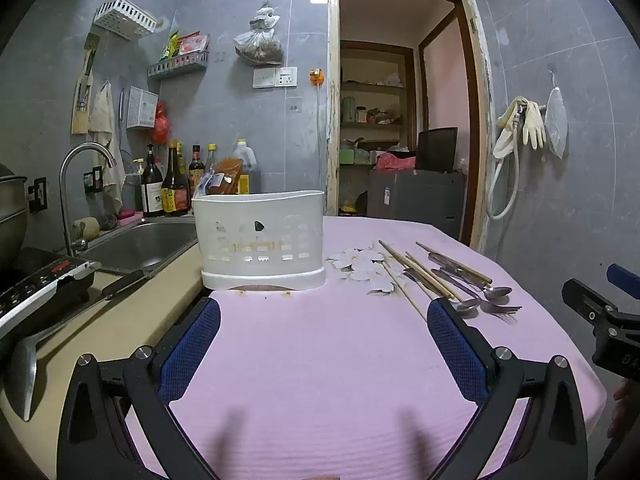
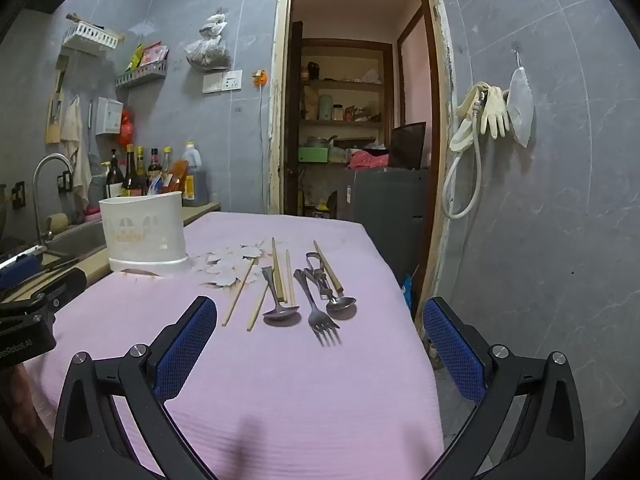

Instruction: Organize utensils

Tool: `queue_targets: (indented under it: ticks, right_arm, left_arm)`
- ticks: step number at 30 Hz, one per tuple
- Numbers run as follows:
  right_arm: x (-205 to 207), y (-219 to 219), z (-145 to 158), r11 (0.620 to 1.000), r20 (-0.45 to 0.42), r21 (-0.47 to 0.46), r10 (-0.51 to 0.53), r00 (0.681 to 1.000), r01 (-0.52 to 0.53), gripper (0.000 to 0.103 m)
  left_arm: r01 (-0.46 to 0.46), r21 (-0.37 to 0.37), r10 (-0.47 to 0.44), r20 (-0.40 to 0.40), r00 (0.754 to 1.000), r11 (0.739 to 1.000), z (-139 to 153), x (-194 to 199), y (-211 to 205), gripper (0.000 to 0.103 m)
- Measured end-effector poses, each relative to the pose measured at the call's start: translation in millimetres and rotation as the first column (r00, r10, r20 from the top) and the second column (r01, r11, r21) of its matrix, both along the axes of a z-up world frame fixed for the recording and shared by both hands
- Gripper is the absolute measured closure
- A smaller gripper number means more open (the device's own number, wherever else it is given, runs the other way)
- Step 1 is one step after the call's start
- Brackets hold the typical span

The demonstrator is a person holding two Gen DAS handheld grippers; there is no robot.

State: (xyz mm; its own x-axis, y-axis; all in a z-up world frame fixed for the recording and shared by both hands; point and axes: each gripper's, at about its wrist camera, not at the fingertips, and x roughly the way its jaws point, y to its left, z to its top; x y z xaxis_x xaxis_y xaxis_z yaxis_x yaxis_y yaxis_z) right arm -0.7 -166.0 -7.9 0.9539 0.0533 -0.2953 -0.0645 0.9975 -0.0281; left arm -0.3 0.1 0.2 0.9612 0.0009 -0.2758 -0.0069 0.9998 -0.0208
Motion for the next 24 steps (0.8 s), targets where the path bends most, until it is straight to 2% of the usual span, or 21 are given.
queue_targets:
  ticks: [24]
  right_arm:
    - [2.5,1.6,-1.5,1.000,0.001,0.010,0.003,1.000,-0.003,0.000]
  left_arm:
    - [0.001,0.005,-0.001,-0.013,1.000,1.000,-2.2,4.4,-2.0,0.002]
